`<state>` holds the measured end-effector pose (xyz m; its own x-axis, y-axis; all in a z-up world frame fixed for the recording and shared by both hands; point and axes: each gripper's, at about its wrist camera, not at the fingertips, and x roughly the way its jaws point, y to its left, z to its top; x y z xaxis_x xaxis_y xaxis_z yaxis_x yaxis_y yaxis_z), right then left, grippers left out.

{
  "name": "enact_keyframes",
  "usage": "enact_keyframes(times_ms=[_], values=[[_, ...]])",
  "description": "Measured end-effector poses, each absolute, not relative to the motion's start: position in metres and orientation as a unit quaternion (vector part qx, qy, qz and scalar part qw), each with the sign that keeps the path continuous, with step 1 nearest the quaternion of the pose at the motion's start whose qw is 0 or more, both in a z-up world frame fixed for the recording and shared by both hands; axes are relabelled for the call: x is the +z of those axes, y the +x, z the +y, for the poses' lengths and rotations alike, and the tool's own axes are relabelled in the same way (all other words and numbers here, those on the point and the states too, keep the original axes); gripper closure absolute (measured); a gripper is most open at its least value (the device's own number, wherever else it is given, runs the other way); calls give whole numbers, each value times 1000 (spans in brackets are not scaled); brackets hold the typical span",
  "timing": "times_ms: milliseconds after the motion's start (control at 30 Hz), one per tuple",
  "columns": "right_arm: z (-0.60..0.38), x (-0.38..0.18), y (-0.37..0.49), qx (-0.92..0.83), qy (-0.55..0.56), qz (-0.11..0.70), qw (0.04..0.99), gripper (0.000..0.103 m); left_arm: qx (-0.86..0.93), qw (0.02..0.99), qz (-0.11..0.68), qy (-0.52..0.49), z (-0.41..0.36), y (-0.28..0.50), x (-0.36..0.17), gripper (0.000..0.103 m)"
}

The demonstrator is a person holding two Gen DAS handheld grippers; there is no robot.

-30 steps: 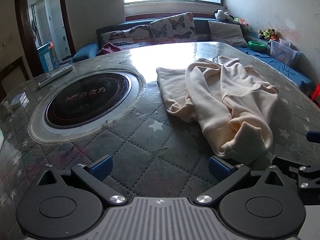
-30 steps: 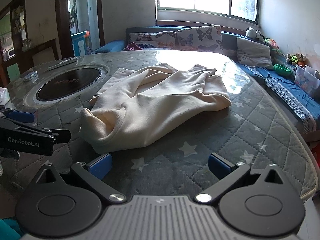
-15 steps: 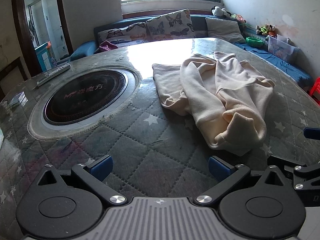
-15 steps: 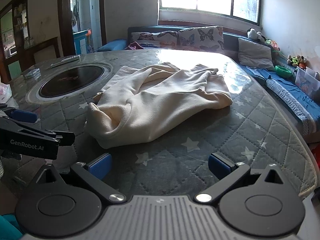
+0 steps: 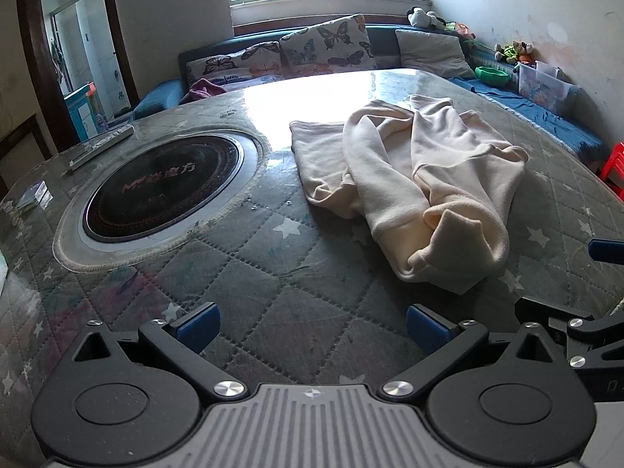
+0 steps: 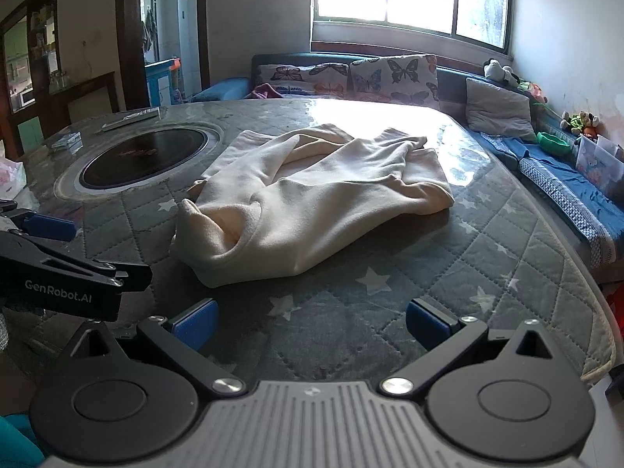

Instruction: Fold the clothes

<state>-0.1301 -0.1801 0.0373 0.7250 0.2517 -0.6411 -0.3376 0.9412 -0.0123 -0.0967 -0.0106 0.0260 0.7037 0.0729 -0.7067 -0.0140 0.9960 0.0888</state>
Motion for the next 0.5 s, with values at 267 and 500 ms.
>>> enact_keyframes(times_ms=[267, 500], values=[[-180, 38, -130, 160, -65, 335, 926, 0, 21, 921, 386, 41, -12, -96, 26, 0], [-180, 38, -130, 159, -66, 336, 926, 0, 18, 921, 387, 44, -13, -95, 26, 0]])
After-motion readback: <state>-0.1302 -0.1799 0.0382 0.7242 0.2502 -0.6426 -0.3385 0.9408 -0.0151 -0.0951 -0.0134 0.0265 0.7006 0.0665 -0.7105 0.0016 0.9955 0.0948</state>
